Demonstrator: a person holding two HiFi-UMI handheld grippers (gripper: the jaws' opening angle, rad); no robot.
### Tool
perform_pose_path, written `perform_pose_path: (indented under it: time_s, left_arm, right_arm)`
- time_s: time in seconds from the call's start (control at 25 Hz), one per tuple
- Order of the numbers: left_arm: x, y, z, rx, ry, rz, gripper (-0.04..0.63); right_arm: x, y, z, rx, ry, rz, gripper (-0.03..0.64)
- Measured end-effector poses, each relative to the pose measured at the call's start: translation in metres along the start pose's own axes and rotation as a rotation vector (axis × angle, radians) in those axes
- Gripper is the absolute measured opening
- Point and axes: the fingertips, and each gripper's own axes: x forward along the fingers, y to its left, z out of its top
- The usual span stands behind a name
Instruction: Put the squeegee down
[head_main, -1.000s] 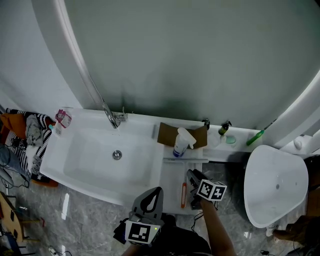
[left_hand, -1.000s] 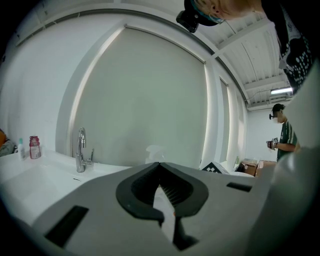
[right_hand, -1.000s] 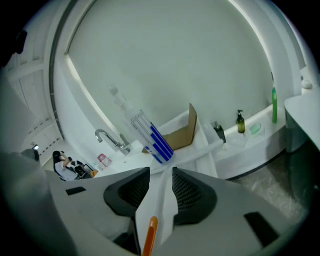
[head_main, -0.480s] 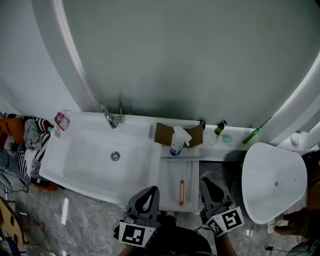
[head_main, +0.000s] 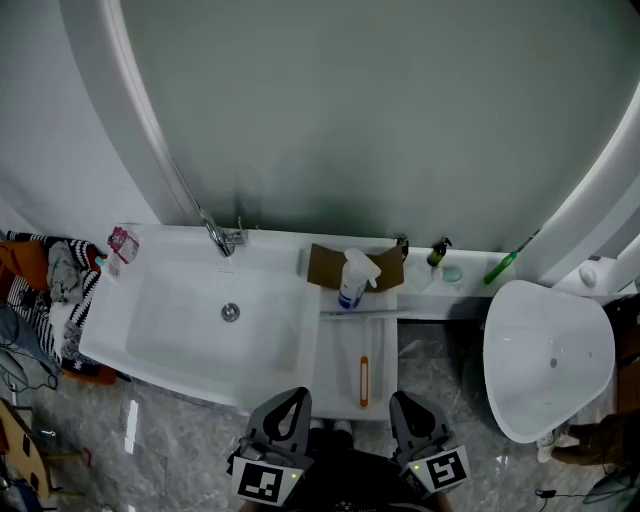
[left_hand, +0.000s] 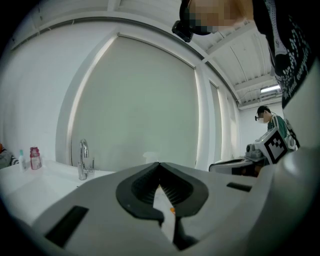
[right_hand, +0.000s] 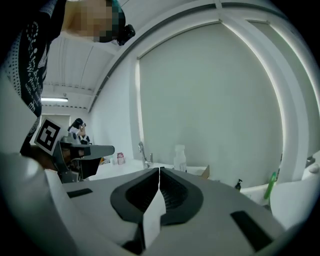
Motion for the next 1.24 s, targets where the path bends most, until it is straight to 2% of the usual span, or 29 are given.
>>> perform_pose_path:
  time_s: [0.16, 0.48, 1.24]
  left_arm:
    - [-0.0021, -0.0014, -0.0042, -0.002, 0.014, -0.007, 0.005]
    - [-0.0012, -0.0023, 0.0007, -0.002, 0.0, -0.01, 0.005]
    - [0.0, -0.003, -0.0009, -0.001, 0.004, -0.011, 0.005]
  right_arm:
    - [0.0024, 0.0076, -0.0012, -0.041, 0.011, 0.022, 0.021]
    - [0.0025, 0.0109, -0.0047, -0.044, 0.023, 0.029, 0.021]
    - [0.0045, 0.0062, -0.0088, -0.01, 0.04, 0.029, 0.021]
